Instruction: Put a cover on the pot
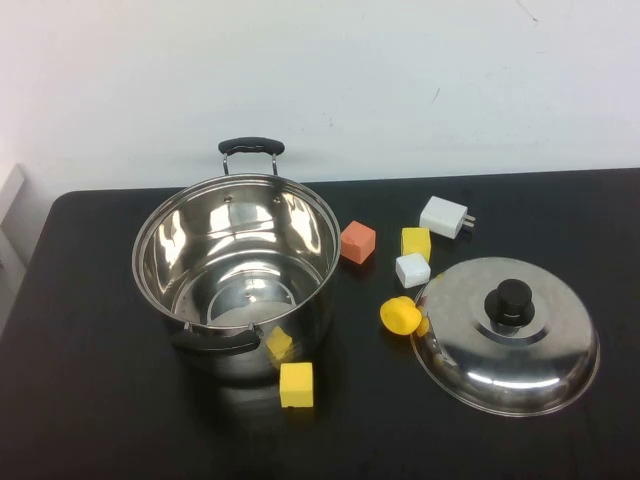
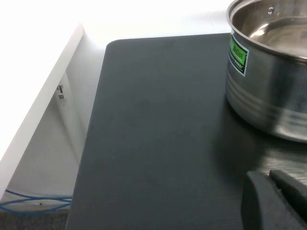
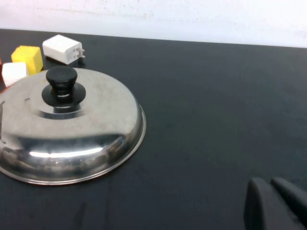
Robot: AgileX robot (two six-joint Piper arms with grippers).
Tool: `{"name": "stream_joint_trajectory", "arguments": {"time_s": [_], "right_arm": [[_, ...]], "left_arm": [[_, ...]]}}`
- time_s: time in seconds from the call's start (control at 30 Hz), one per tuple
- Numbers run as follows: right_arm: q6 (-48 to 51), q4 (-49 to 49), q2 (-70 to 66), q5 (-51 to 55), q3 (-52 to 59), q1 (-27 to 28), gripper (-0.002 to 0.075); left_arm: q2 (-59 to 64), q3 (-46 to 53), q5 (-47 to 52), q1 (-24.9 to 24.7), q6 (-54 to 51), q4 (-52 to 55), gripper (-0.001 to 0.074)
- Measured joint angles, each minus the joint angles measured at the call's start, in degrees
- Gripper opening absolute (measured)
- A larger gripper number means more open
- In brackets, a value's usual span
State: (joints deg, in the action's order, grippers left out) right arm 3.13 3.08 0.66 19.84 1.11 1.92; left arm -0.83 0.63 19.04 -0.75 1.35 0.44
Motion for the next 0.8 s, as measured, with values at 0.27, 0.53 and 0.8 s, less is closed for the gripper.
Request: {"name": "stream_joint_trajectory", "arguments": {"time_s": [0.27, 0.53, 0.8], "right_arm": [[0.0, 0.0, 0.0, 0.0, 0.0, 0.0, -0.0002], [0.0, 0.0, 0.0, 0.0, 0.0, 0.0, -0.0002], [-0.3, -0.5, 0.0, 0.0, 0.0, 0.0, -0.0002]], "left_arm": [[0.0, 0.0, 0.0, 0.0, 0.0, -0.4, -0.0002], [0.0, 0.0, -0.1, 0.0, 0.0, -4.2, -0.0002], [0.0, 0.0, -0.1, 0.0, 0.0, -4.6, -0.0002]]}}
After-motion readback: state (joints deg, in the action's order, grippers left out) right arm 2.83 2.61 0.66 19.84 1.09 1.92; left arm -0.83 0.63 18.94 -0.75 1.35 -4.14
